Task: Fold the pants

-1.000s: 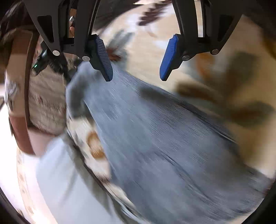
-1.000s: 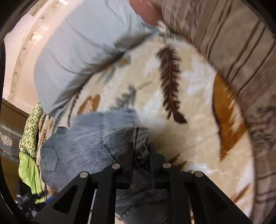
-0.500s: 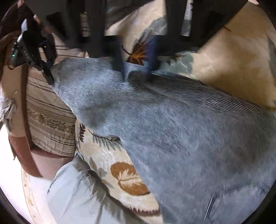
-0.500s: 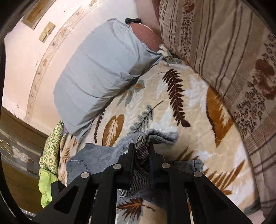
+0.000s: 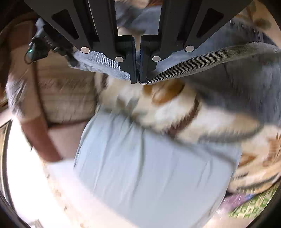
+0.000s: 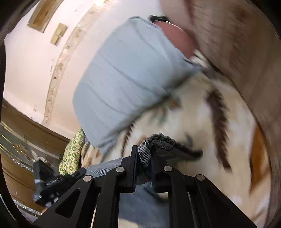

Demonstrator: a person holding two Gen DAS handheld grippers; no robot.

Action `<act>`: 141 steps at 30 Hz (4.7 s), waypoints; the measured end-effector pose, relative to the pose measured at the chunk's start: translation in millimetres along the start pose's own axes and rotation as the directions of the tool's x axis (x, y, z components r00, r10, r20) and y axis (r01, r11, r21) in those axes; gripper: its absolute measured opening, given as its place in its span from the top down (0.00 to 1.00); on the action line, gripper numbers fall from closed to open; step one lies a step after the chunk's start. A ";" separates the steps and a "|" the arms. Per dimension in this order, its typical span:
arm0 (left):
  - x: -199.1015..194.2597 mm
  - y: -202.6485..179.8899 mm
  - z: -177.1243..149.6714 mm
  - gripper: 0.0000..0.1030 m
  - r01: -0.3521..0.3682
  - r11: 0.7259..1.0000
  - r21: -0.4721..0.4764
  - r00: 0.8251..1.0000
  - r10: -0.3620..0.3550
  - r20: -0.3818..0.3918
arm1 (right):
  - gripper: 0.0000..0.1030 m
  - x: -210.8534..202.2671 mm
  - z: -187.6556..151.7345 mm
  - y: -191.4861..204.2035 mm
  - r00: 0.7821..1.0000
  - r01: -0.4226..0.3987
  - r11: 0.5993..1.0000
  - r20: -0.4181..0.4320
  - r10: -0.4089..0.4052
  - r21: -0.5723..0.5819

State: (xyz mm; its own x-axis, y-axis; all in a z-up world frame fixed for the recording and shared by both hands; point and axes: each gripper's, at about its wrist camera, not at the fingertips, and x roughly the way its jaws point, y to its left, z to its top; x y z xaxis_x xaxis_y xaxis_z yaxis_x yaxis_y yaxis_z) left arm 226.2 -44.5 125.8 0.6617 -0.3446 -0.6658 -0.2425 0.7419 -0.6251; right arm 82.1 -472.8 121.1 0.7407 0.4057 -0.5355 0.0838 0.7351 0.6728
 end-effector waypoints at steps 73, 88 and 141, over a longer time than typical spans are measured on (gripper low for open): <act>35.7 56.3 -180.9 0.57 -0.039 0.958 -0.284 0.943 -0.059 -0.327 | 0.29 -30.8 -110.9 -108.5 0.912 0.386 0.918 -0.189 -0.365 0.094; 73.9 26.9 -204.6 0.97 -0.066 0.992 -0.105 0.929 0.022 -0.370 | 0.88 -13.4 -91.4 -71.3 0.864 0.490 0.866 -0.077 -0.497 -0.097; 34.5 -32.3 -130.2 0.98 0.127 0.992 -0.015 0.982 -0.128 -0.140 | 0.91 -22.3 -52.4 -14.1 0.970 0.229 0.969 -0.063 -0.236 -0.097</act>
State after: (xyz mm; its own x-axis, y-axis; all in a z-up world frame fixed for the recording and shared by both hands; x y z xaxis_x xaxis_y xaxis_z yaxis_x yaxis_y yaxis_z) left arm 164.5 -155.2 70.0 0.5814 -0.5140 -0.6307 -0.1669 0.6833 -0.7108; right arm 29.5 -463.7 96.9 0.6567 0.2542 -0.7100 0.1865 0.8575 0.4795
